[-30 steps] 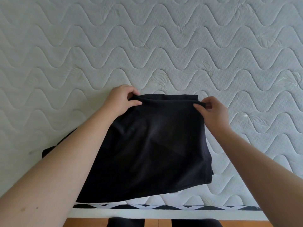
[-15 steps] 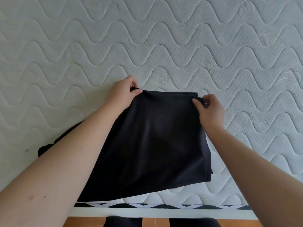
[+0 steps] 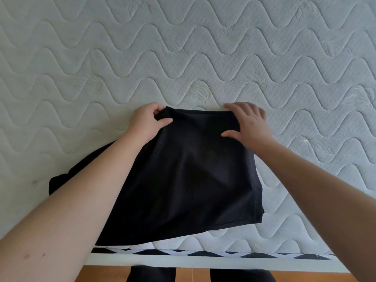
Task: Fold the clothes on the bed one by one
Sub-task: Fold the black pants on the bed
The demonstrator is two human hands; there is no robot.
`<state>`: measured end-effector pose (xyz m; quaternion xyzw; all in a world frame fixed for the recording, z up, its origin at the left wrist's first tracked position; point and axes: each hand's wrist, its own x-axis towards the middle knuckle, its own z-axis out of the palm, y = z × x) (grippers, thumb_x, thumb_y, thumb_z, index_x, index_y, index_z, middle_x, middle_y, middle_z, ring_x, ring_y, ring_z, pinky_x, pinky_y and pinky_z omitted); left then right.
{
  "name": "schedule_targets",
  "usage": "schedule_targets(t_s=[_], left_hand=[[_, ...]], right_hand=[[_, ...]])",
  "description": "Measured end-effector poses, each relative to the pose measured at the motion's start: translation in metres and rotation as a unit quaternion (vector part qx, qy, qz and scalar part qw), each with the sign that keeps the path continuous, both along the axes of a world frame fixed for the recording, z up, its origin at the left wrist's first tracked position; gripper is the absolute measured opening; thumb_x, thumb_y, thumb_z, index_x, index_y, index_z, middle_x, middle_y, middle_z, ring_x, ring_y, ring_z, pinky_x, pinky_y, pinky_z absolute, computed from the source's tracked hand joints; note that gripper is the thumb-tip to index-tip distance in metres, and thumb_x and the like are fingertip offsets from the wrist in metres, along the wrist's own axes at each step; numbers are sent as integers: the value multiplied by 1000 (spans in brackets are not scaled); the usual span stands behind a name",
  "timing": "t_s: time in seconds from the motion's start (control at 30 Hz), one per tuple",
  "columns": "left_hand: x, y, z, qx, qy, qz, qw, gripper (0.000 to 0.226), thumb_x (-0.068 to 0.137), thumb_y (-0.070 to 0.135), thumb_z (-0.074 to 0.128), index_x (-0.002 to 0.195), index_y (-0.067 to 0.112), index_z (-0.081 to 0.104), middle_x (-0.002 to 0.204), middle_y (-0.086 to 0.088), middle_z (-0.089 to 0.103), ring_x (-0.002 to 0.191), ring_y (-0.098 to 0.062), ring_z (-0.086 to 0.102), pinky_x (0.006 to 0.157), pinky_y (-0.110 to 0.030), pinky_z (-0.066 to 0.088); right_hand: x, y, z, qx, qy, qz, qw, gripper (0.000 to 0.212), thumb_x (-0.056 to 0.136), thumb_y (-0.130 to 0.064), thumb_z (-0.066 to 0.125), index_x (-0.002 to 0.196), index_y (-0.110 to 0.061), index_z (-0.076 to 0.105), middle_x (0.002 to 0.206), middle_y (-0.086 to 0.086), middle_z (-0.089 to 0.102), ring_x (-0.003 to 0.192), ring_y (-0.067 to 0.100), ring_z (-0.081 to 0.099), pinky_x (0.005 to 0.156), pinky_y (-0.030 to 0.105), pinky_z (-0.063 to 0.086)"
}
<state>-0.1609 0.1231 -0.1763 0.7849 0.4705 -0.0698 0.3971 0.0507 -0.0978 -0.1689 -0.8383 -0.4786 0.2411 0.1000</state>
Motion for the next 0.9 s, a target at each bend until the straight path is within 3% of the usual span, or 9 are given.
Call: schedule_targets(t_s=[0.13, 0.23, 0.33, 0.47, 0.57, 0.67, 0.77, 0.9], left_hand=[[5, -6, 6, -39, -62, 78, 994, 21, 80, 32, 78, 89, 40, 61, 85, 17, 56, 81, -1, 54, 76, -21, 45], [3, -11, 13, -32, -67, 52, 996, 26, 83, 36, 74, 105, 42, 63, 86, 15, 52, 85, -3, 53, 79, -22, 43], [-4, -20, 24, -45, -57, 44, 996, 44, 81, 43, 76, 122, 35, 63, 96, 18, 56, 96, -4, 55, 84, -20, 42], [-19, -39, 39, -6, -64, 12, 998, 28, 83, 40, 74, 108, 26, 72, 94, 17, 62, 92, -6, 59, 78, -11, 40], [-33, -61, 54, 45, -123, -27, 991, 21, 87, 28, 72, 107, 22, 74, 103, 16, 62, 97, 3, 56, 87, -1, 34], [-52, -86, 66, 41, -171, -76, 981, 25, 90, 18, 68, 114, 21, 73, 112, 17, 69, 107, 10, 59, 97, -9, 40], [-70, -113, 69, 98, -162, -129, 973, 31, 91, 13, 67, 121, 16, 70, 121, 6, 69, 114, -8, 62, 103, -27, 45], [-94, -147, 60, 191, -143, -196, 951, 36, 92, 12, 65, 128, 14, 65, 129, -2, 65, 121, -20, 58, 107, -30, 38]], right_hand=[[10, 19, 0, -65, -9, 22, 998, 59, 77, -49, 75, 126, -23, 55, 119, 3, 57, 118, 28, 45, 102, 40, 25], [18, 23, 4, -76, -10, 37, 996, 46, 82, -46, 72, 119, -22, 61, 111, 3, 61, 112, 27, 49, 97, 39, 29], [13, 15, 8, -54, -24, 70, 996, 41, 89, -36, 67, 128, -22, 63, 111, 8, 60, 108, 31, 51, 94, 40, 32], [0, -11, 14, 53, -87, 94, 990, 24, 90, -20, 67, 113, -18, 74, 96, 14, 59, 92, 37, 54, 86, 46, 38], [-11, -32, 18, 104, -116, 94, 983, 30, 90, -8, 63, 118, -14, 71, 114, 12, 66, 107, 38, 59, 92, 49, 41], [-21, -54, 20, 112, -126, 132, 977, 41, 91, -2, 60, 131, -11, 62, 135, 8, 60, 124, 33, 55, 103, 46, 38], [-32, -78, 25, 101, -123, 155, 975, 49, 93, 0, 51, 140, -12, 53, 146, 7, 50, 133, 31, 47, 111, 43, 31], [-47, -104, 27, 78, -137, 178, 971, 61, 88, 2, 36, 146, -14, 45, 153, 8, 41, 139, 30, 40, 115, 43, 28]])
